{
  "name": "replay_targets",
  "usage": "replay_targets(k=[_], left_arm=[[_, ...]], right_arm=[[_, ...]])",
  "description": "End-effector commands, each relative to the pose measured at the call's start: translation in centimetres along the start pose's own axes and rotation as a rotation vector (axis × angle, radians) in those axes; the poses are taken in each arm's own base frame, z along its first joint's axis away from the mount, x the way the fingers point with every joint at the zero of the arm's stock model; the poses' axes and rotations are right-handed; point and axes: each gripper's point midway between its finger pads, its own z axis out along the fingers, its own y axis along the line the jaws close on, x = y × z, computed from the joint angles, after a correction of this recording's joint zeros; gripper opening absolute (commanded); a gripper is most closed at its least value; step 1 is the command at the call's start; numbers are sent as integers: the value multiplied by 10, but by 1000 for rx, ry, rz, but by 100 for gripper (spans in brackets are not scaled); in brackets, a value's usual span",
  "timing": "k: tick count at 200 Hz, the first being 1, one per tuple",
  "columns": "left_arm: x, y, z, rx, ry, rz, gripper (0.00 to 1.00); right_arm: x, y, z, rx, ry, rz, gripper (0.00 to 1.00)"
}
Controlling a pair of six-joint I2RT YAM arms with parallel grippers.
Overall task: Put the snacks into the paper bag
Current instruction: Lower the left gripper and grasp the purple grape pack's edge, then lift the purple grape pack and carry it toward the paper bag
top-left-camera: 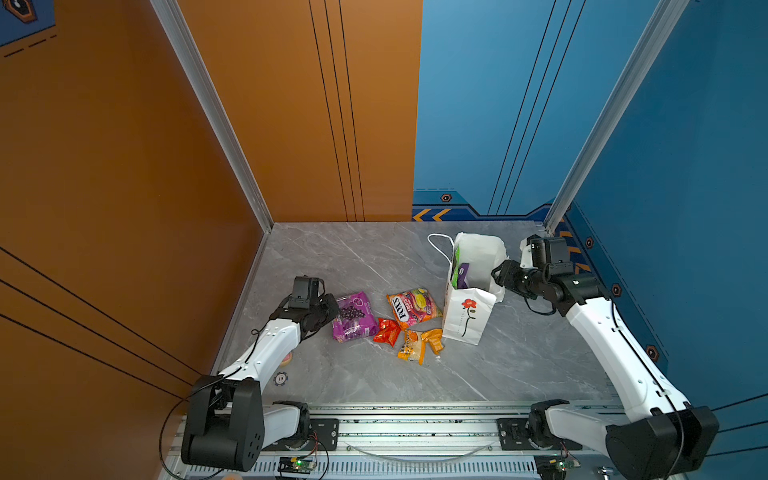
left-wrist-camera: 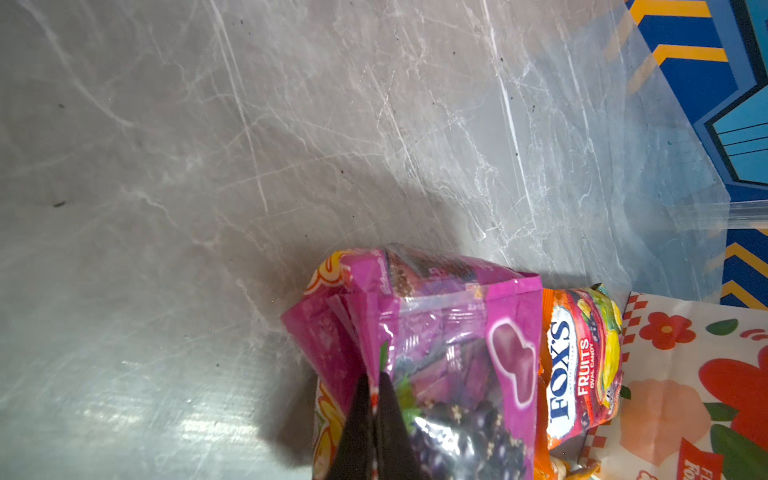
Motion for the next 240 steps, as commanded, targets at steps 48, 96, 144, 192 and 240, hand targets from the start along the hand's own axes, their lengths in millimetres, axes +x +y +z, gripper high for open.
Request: replay_targets(k=[48, 96, 144, 192, 240], left_arm=[[-13, -14, -21, 2, -75, 34, 0], [-28, -35, -50, 40, -159, 39, 0], [-47, -72, -92, 116, -241, 47, 0], [-63, -99, -128, 74, -324, 95, 0], [-77, -167, -168, 146, -420, 175, 0]], right_arm=[[-6, -6, 8, 133, 47, -106, 49], [-5, 8, 5, 92, 43, -136, 20], [-3, 15, 2, 59, 32, -117, 9], [3, 26, 5, 8, 55, -119, 5], [2, 37, 1, -42, 45, -132, 5]])
